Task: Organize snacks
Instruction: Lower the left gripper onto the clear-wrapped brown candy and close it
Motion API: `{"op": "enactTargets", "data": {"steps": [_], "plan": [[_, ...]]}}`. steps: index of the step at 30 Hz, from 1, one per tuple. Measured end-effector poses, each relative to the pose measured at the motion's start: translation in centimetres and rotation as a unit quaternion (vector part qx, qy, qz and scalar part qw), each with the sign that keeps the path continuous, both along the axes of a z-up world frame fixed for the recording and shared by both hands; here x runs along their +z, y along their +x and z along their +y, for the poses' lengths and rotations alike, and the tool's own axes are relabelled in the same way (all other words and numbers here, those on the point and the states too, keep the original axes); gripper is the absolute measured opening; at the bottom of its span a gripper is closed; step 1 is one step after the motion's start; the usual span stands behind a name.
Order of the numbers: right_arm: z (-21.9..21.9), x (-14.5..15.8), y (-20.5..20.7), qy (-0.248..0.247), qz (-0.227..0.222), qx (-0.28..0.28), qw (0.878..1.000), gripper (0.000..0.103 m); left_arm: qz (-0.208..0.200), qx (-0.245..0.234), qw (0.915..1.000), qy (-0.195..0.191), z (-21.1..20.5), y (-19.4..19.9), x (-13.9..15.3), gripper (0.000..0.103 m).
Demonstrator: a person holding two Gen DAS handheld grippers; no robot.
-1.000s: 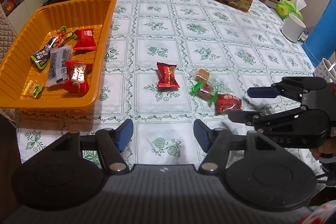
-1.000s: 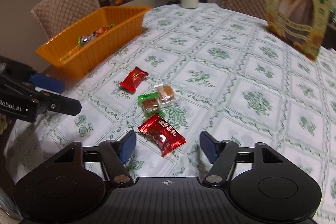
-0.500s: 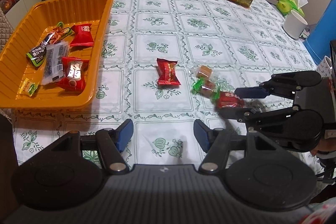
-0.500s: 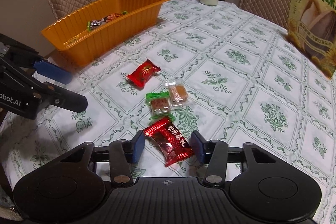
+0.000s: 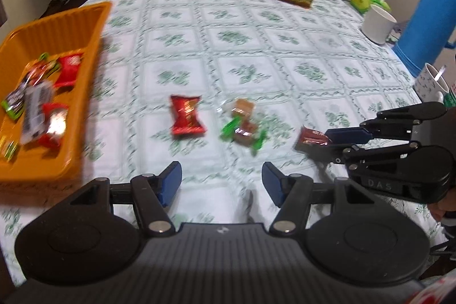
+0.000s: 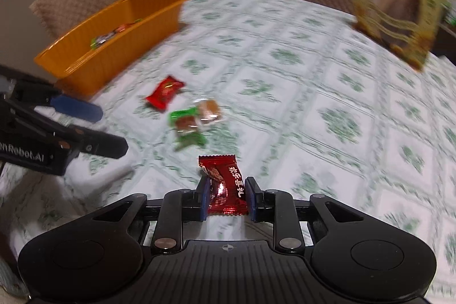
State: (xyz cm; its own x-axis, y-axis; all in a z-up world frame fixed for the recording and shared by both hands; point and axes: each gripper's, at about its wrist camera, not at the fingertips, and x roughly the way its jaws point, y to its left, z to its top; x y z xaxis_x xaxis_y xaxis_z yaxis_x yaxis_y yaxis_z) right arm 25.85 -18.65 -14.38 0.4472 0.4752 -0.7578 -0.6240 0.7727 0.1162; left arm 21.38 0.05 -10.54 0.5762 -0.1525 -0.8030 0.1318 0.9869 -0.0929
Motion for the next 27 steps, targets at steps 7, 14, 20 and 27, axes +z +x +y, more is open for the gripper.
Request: {"op": "enactTargets", "data": {"steps": [7, 14, 20, 27], "plan": [[-2.8, 0.1, 0.6, 0.006, 0.017, -0.064, 0.998, 0.027, -0.026, -0.060, 0.9976, 0.025, -2.1, 2.0, -0.8, 0.054], [-4.1, 0.2, 0.4, 0.019, 0.026, -0.091, 0.995, 0.027, -0.025, -0.087, 0.9950, 0.042, -2.9, 4.1, -1.9, 0.054], [-4.5, 0.1, 0.4, 0.028, 0.028, -0.098, 0.994, 0.027, -0.019, -0.108, 0.9928, 0.047, -3.1, 4.5, -2.6, 0.036], [-4.4, 0.2, 0.5, 0.034, 0.030, -0.099, 0.994, 0.032, -0.018, -0.111, 0.9926, 0.045, -3.3, 3.9, -2.4, 0.026]]}}
